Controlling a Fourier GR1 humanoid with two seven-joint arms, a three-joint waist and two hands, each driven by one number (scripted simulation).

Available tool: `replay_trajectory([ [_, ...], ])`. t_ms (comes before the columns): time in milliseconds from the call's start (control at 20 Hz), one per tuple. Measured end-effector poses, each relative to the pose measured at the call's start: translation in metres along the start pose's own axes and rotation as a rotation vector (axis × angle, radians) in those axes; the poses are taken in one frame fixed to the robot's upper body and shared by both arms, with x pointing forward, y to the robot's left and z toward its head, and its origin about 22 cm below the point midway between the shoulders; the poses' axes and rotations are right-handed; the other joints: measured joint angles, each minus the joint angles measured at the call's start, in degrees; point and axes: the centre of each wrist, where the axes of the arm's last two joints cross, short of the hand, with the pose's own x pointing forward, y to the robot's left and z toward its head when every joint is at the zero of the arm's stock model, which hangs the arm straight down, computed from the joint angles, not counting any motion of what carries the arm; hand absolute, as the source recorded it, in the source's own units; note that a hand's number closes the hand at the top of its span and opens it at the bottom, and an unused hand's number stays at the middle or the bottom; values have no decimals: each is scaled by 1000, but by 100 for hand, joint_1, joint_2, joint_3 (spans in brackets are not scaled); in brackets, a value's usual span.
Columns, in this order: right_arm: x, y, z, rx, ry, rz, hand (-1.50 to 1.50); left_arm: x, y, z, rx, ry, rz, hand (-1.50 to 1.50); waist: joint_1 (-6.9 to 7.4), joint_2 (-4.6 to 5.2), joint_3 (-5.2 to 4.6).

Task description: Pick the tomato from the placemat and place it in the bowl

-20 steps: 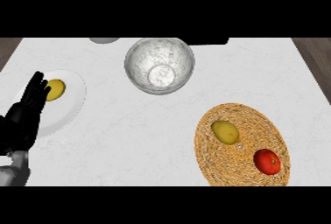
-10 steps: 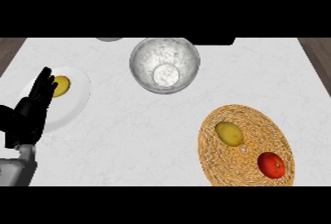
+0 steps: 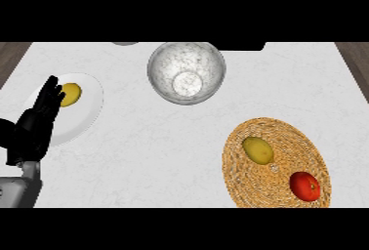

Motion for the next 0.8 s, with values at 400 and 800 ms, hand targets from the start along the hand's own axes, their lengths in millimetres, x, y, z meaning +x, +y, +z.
replay_trajectory([
  [400,6,19,-37,234,56,83,-150,-2,0,0,0,1,-3,0,-26,-7,2],
  [800,11,43,-58,294,94,185,-150,-5,-6,4,12,6,4,0,-83,-20,0],
])
